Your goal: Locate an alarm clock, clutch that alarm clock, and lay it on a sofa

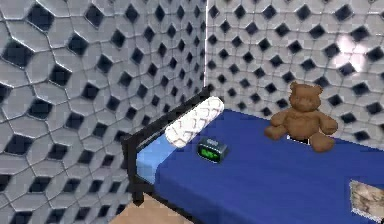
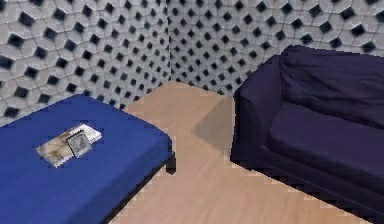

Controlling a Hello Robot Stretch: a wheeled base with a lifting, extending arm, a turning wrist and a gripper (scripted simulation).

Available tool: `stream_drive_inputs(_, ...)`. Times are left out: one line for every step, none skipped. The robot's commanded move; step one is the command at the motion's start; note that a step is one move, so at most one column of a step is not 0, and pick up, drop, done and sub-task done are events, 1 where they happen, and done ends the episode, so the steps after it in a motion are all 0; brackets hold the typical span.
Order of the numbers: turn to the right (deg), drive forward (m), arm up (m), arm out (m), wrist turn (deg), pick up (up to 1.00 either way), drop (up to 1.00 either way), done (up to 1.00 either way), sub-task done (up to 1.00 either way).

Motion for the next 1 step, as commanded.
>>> stream_drive_inputs(-45.0, 0.0, 0.0, 0.0, 0.0, 0.0, 0.0, 0.0, 0.0)
